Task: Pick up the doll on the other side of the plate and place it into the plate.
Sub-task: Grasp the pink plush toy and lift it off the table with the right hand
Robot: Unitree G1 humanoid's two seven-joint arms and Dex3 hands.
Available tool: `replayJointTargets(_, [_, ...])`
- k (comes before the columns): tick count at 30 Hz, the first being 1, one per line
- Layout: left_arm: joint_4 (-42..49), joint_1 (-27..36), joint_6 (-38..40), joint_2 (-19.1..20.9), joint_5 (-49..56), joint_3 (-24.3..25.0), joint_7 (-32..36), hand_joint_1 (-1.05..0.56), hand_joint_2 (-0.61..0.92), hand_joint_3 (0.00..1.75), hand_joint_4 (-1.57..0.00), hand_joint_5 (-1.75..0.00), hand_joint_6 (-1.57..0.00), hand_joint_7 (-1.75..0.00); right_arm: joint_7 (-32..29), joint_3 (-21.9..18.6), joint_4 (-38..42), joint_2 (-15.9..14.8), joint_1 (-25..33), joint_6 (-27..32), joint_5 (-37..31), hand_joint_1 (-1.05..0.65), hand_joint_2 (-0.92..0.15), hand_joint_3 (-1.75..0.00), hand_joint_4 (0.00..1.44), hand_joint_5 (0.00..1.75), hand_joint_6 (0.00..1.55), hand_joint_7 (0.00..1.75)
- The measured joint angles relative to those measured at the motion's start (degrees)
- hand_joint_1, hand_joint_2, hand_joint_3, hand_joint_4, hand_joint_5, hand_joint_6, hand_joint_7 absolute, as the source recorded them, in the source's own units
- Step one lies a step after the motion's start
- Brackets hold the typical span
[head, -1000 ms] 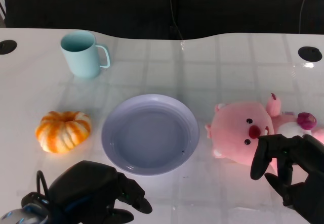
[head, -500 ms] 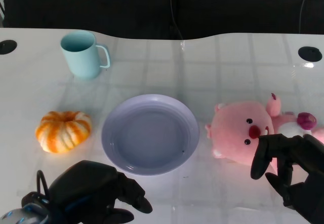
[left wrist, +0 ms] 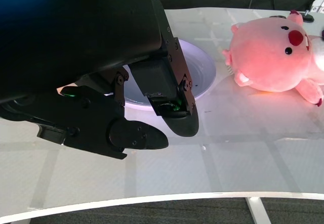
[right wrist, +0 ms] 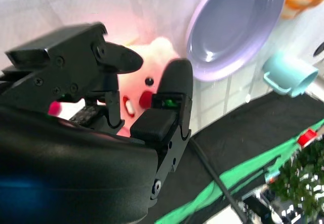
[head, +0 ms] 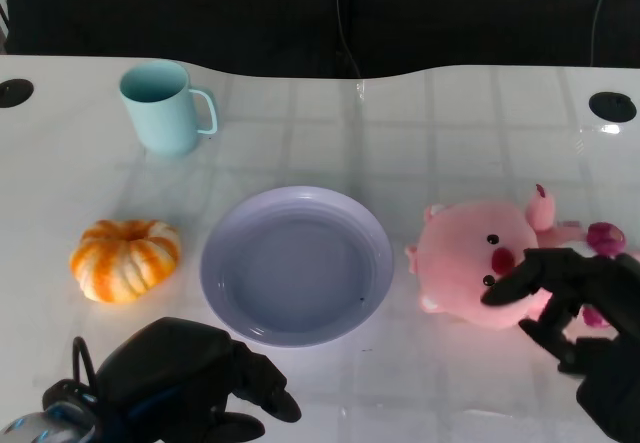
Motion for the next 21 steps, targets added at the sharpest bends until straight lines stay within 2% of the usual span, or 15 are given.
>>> replayJointTargets(5, [0.0,0.0,0.1,0.0,0.0,0.0,0.0,-0.24,0.92,0.26,-0.76,-1.25,-1.10,0.00,-2.7,-1.2,0.0,-0.2,-0.8,0.2,-3.6,-0.31,-0.92,-0.08,0.38,0.46,0.51,0.02])
replayJointTargets(12, [0.0,0.0,0.2,0.0,0.0,0.0,0.0,-0.24,0.92,0.26,-0.76,-1.25,-1.10,0.00,-5.0,-3.4,0.6,-1.3,-2.3,1.4,-6.9,-0.43,-0.91,-0.02,0.17,0.37,0.35,0.00])
replayJointTargets(17, [-0.7,0.0,1.4,-0.5,1.3,-0.9,0.0,-0.25,0.92,0.27,-0.75,-1.23,-1.09,0.00,-1.4,-3.5,0.6,-4.5,-2.8,6.6,-10.2,-0.51,-0.91,-0.01,0.03,0.33,0.17,0.00])
replayJointTargets(21, [-1.1,-0.1,2.3,-0.9,2.1,-1.7,0.0,-0.24,0.92,0.25,-0.77,-1.23,-1.10,0.00,2.4,-3.0,-0.3,-6.5,-3.3,11.0,-12.7,-0.54,-0.89,0.00,0.00,0.27,0.15,0.01])
